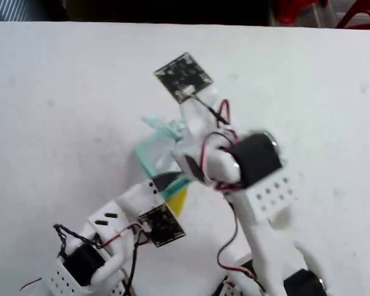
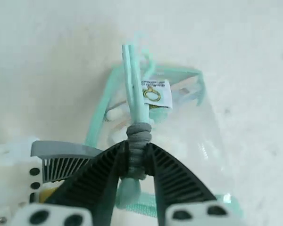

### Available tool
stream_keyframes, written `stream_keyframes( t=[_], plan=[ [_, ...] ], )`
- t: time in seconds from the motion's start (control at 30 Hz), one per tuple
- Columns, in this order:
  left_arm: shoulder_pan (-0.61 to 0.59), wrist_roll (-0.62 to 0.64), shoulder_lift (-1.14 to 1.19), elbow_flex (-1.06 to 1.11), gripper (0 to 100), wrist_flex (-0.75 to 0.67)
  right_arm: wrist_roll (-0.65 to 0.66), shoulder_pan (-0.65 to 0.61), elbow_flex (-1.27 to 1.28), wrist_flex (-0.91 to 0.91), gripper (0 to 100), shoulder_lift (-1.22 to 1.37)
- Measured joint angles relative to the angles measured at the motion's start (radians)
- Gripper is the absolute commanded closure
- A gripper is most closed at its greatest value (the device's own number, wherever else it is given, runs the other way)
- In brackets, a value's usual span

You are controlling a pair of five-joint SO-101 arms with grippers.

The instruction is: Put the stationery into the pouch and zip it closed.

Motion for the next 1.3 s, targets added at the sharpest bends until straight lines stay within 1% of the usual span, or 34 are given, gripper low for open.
stream_keyframes(
  t=[0.33,0.47,0.53,0.63,0.7,0.77,0.87,0.97,1.13,1.2,1.23,1.27,1.3],
  plan=[
    [-0.009,0.003,0.002,-0.009,98,0.0,-0.006,0.006,-0.006,-0.002,98.1,-0.356],
    [-0.025,0.057,0.0,-0.014,98,0.0,-0.006,0.006,0.051,-0.025,98.1,-0.374],
    [-0.025,0.077,-0.002,-0.014,98,0.0,-0.006,0.009,0.074,-0.052,96.9,-0.336],
    [-0.023,0.084,-0.002,-0.014,98,0.002,-0.006,0.009,0.078,-0.06,87.5,-0.25],
    [0.009,0.084,-0.006,-0.014,98,0.023,-0.037,0.005,0.078,-0.052,80.4,-0.143],
    [0.038,0.061,-0.002,-0.014,98,0.04,-0.098,0.003,0.075,-0.012,77.2,-0.02],
    [0.055,0.0,-0.009,0.008,98,0.035,-0.141,0.002,0.018,0.018,77.2,0.152],
    [0.063,-0.021,-0.012,0.044,98,0.003,-0.15,-0.002,-0.029,0.021,77.2,0.279],
    [0.061,-0.066,-0.011,0.054,98,-0.018,-0.152,-0.038,-0.021,0.021,77.2,0.324],
    [0.034,-0.084,-0.011,0.054,98,-0.029,-0.152,-0.051,0.011,0.021,77.9,0.322],
    [0.021,-0.091,-0.012,0.057,98,-0.043,-0.152,-0.049,0.026,0.021,80.7,0.324],
    [0.015,-0.092,-0.012,0.058,98,-0.049,-0.149,-0.044,0.031,0.021,85.8,0.324],
    [0.015,-0.094,-0.012,0.063,98,-0.055,-0.132,-0.044,0.034,0.021,93.2,0.324]
  ],
)
